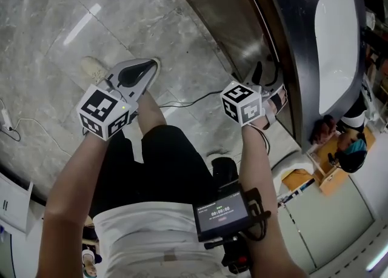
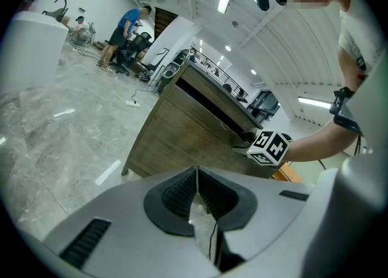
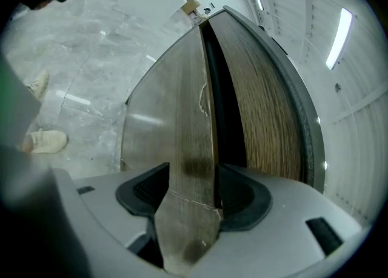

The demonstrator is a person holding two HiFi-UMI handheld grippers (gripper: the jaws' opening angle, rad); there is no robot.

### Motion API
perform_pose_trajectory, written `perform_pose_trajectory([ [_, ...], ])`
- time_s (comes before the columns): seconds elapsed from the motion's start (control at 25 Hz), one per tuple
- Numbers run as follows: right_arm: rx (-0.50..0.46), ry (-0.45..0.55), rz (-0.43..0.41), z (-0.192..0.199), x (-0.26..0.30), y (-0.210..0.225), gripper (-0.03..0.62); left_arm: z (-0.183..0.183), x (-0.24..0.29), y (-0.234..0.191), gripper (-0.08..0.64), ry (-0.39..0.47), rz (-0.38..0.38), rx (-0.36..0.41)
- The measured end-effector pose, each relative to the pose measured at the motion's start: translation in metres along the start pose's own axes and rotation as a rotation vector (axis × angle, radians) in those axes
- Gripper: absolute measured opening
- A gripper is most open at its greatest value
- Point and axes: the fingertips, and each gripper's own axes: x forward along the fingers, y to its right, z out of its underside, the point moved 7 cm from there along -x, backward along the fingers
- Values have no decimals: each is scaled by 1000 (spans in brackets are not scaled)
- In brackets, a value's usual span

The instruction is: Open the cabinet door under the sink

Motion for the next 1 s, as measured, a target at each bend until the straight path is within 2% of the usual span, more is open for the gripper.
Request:
perform_pose_trajectory([
  [0.44,23,24,-207,4,-13,12,235,12,-11,7,18,-18,8,-2],
  [0.6,29,18,-264,3,-17,18,173,11,-14,7,18,-17,5,-1],
  [0.76,54,12,-319,2,-24,20,158,8,-16,8,18,-9,9,4],
  [0.88,86,10,-377,0,-32,17,118,7,-17,7,18,-5,7,5],
  [1.0,124,7,-433,0,-42,10,114,8,-19,8,18,-3,5,5],
])
